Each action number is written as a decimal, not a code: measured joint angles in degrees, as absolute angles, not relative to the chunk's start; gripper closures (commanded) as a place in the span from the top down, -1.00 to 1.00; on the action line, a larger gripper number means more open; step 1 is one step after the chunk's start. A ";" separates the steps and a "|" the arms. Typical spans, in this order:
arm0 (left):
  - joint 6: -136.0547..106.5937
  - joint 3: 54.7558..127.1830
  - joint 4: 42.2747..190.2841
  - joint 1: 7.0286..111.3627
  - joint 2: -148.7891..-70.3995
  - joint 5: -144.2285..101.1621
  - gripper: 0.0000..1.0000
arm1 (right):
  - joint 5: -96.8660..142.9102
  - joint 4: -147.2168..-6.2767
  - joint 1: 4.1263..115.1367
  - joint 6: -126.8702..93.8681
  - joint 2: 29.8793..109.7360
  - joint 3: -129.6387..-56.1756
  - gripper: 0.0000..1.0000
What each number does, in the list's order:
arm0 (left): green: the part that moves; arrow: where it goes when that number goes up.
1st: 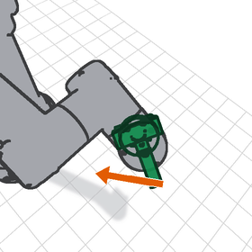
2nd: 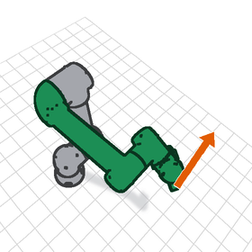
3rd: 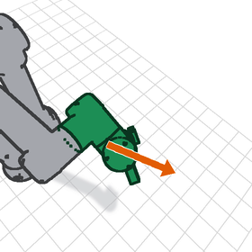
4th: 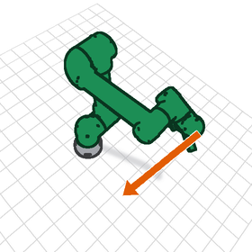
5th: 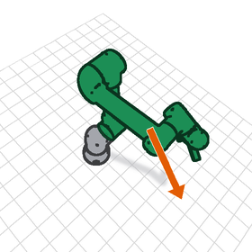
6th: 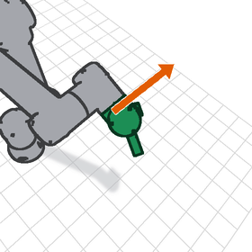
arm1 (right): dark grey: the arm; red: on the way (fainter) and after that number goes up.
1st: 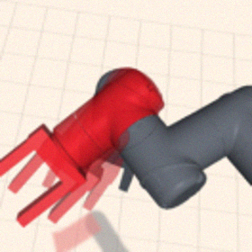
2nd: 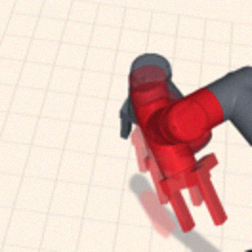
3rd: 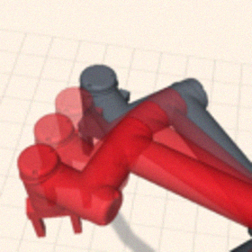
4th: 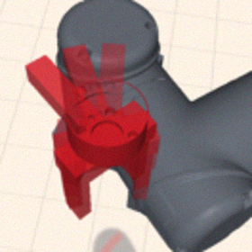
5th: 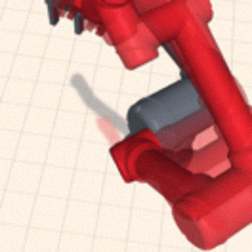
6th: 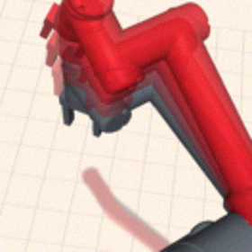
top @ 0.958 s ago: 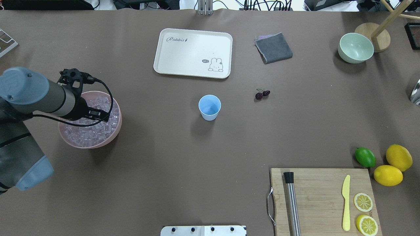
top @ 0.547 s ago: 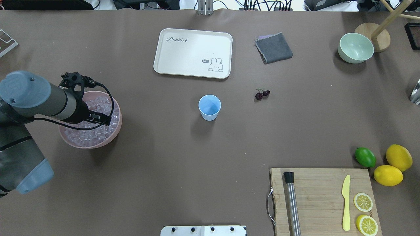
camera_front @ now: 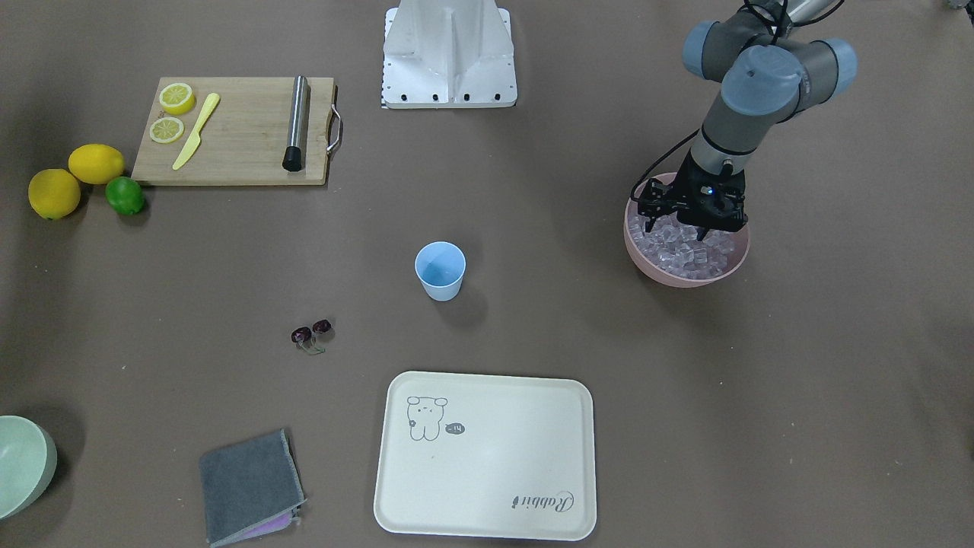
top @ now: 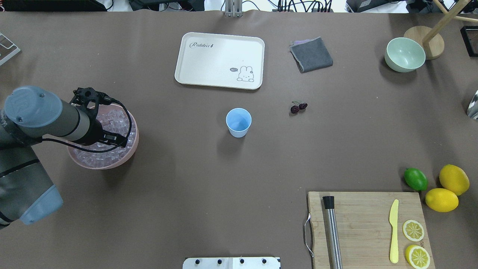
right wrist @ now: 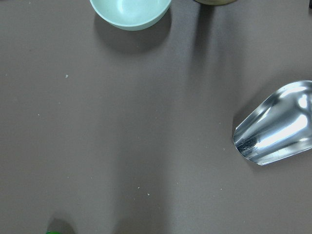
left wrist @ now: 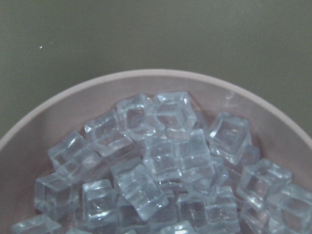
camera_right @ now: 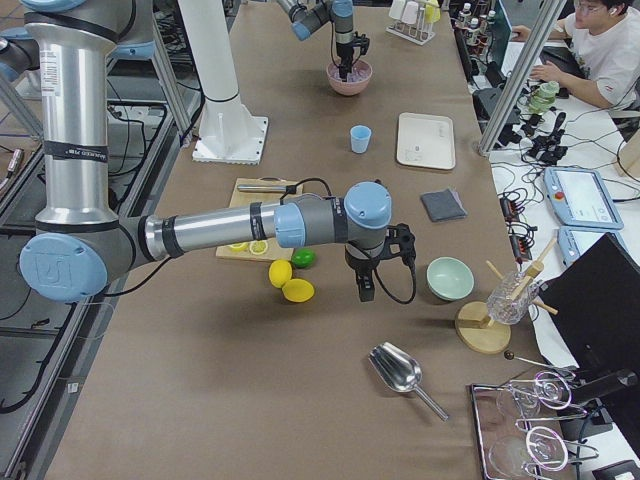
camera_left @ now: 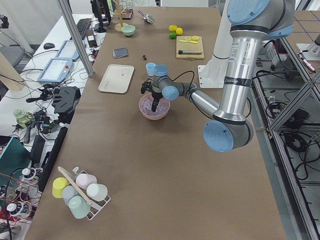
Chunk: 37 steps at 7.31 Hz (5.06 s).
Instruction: Put ice and cherries in cup
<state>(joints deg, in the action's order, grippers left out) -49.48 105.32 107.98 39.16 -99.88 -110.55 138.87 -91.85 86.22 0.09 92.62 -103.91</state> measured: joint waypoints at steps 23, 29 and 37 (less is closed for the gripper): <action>-60.91 74.27 109.43 37.58 -146.90 -107.75 -1.00 | 140.18 -91.84 86.22 0.06 92.81 -104.78 1.00; -63.10 79.30 109.48 34.48 -142.07 -107.22 -1.00 | 140.20 -91.85 86.22 0.00 92.67 -104.76 1.00; -64.40 79.86 108.85 34.59 -142.04 -107.21 0.61 | 140.17 -91.77 86.22 -0.30 91.76 -105.14 1.00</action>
